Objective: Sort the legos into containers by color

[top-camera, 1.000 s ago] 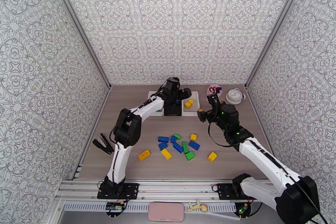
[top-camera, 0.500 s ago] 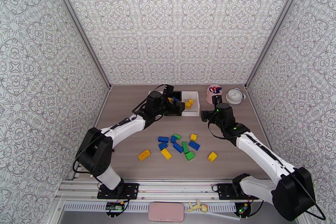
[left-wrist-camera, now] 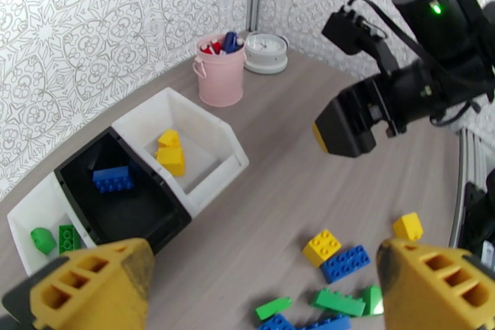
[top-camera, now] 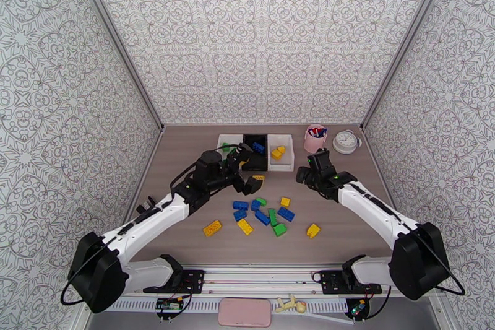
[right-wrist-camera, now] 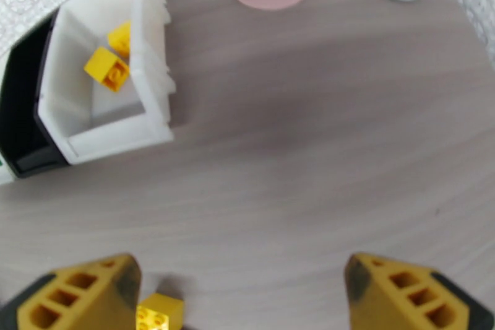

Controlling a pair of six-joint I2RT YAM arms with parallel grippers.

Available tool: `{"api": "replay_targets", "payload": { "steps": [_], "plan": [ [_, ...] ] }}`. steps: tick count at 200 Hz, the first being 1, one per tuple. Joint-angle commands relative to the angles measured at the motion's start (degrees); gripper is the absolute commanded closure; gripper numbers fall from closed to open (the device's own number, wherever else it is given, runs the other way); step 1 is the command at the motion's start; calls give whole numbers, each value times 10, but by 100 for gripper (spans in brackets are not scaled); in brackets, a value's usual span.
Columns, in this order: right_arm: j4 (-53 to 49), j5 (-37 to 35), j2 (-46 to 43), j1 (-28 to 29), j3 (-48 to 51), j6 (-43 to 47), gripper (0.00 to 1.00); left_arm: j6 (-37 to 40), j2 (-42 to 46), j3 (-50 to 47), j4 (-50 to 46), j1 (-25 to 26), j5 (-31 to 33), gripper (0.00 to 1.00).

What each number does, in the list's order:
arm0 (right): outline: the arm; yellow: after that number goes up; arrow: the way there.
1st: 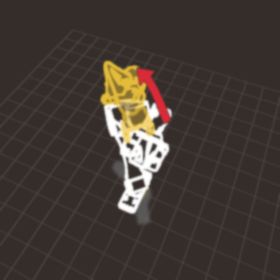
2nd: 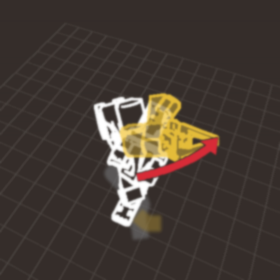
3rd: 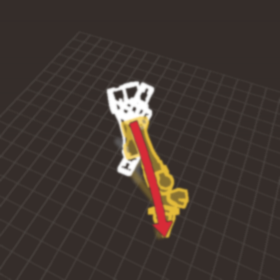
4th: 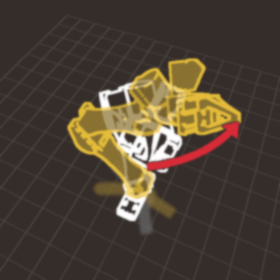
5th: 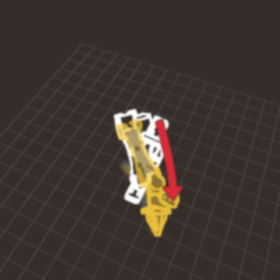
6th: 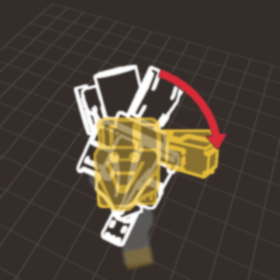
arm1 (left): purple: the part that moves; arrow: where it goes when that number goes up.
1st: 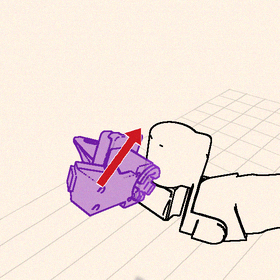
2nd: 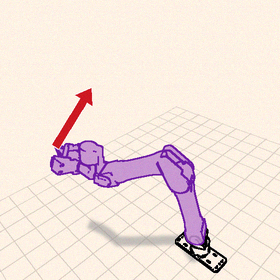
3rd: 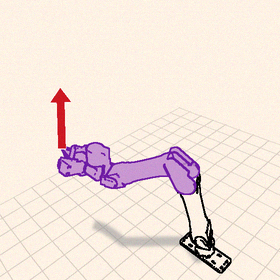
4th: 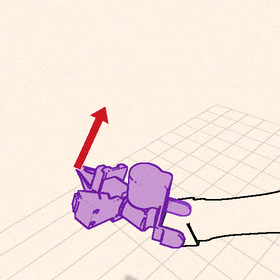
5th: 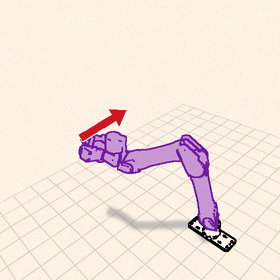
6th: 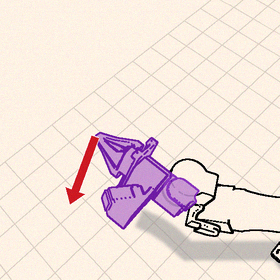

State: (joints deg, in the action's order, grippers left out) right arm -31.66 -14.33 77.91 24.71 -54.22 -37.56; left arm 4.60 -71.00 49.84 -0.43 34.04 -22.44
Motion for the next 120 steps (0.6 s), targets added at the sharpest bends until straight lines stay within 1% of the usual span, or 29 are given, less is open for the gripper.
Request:
{"api": "replay_targets", "payload": {
  "steps": [1,16,48,72,96,120],
  "plan": [
    [-45,8,6,28,-7,-70,10,71,24,-17,-64,3,-26,0],
    [-51,22,12,48,-2,-92,10,86,35,-29,-72,6,-34,0],
    [-64,42,44,99,-6,-138,10,90,47,-64,-38,15,-43,0],
    [-77,65,80,127,-26,-168,11,119,43,-57,-64,24,-50,0],
    [-62,99,114,133,-27,-186,16,117,43,-61,-55,26,-51,0],
    [-55,114,146,134,-42,-175,17,117,42,-62,-55,27,-50,0]
  ]
}}
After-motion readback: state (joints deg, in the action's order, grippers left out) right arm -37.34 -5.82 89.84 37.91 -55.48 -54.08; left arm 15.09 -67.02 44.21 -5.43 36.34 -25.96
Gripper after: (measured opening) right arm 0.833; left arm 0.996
